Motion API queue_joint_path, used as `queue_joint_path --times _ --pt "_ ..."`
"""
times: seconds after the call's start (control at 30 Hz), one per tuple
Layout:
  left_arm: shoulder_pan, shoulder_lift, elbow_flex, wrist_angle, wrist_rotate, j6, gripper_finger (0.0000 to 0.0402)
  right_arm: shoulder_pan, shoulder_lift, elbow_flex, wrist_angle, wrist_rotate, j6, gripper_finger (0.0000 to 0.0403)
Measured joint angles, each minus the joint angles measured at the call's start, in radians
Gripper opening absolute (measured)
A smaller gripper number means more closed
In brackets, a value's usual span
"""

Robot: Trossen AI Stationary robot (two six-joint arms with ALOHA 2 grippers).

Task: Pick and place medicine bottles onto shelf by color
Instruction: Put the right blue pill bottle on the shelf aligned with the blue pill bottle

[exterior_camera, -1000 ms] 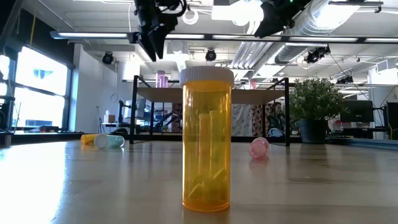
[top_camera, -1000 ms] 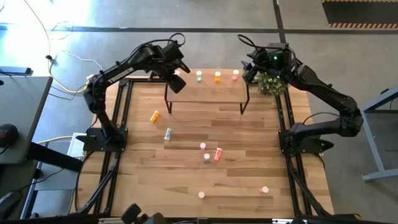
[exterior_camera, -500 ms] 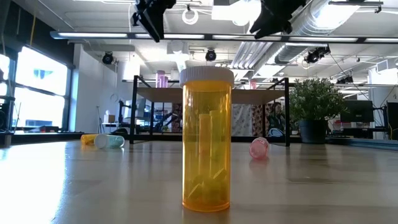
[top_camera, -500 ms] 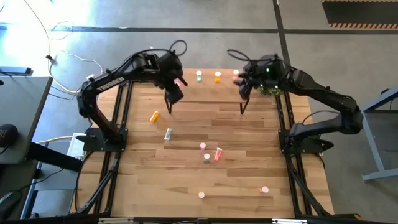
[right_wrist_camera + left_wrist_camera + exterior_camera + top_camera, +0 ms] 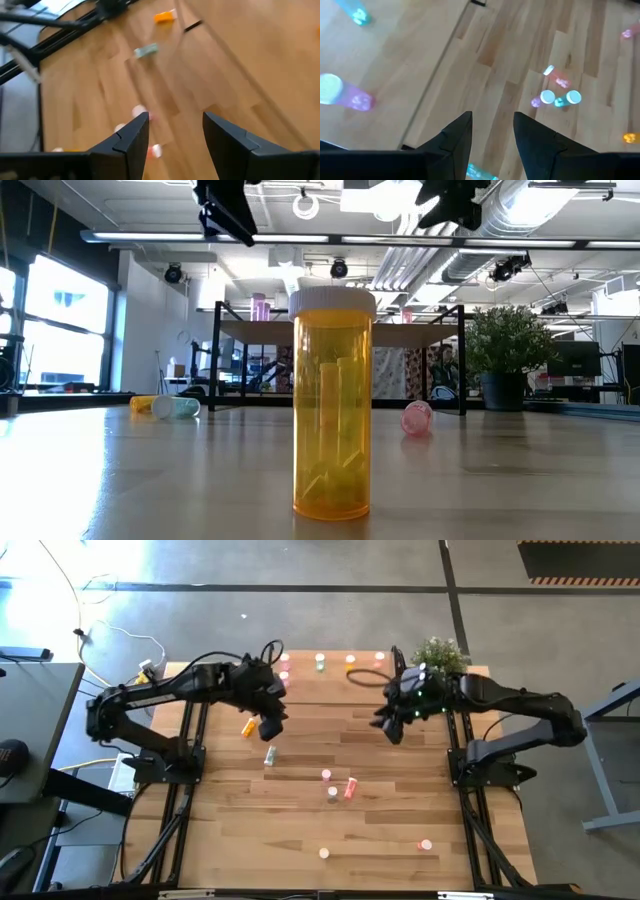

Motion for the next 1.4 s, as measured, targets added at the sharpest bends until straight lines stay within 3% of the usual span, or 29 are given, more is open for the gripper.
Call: queue_joint_path --times 0.23,0.43,0.67,1.4 --pt "-0.046 -0.115 -0.141 0.067 0.006 -0.028 0.0134 0.165 0.033 -0.006 -0.004 0.101 0.099 0.0177" --pt "-0.072 -0.197 -0.24 0.179 0.078 -0.072 0.0134 0.269 0.1 -0.006 0.002 0.164 0.168 0.0189" --pt "-0.104 -0.25 -0.29 0.25 0.018 -0.072 0.0133 0.368 0.213 -0.006 0.056 0.184 0.134 0.019" --pt "-0.107 -0.269 -0.29 0.245 -0.009 -0.044 0.0133 0.42 0.57 -0.005 0.326 0.184 0.029 0.019"
